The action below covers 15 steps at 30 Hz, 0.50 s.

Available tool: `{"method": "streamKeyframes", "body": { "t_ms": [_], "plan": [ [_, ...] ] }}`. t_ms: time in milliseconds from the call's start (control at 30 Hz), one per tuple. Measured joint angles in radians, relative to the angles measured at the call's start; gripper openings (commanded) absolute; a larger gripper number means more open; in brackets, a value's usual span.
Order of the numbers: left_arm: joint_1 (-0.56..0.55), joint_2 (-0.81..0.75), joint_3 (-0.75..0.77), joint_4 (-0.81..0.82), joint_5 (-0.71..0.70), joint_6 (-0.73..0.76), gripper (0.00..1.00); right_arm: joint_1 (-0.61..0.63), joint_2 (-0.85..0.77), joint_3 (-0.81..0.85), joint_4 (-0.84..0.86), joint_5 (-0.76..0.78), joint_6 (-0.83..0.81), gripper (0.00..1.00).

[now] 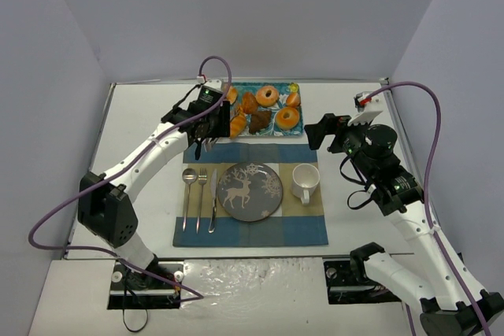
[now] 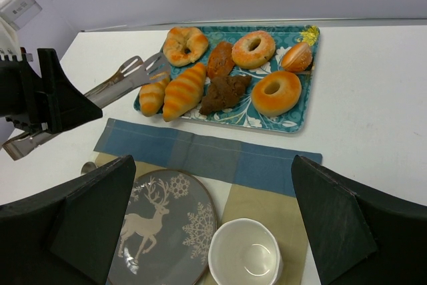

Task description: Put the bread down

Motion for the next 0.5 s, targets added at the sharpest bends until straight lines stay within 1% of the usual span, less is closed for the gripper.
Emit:
{"method": "streamKeyframes", "body": {
  "t_ms": [200, 500],
  "plan": [
    [-0.019, 0.047, 0.000, -0.012, -0.005, 0.009, 0.53, 0.004, 0.000, 0.000, 0.000, 0.000, -0.002, 1.00],
    [-0.055, 0.138, 0.013, -0.019, -0.036, 0.029, 0.53, 0.004, 0.000, 0.000, 0.000, 0.000, -0.003, 1.00]
  ]
}}
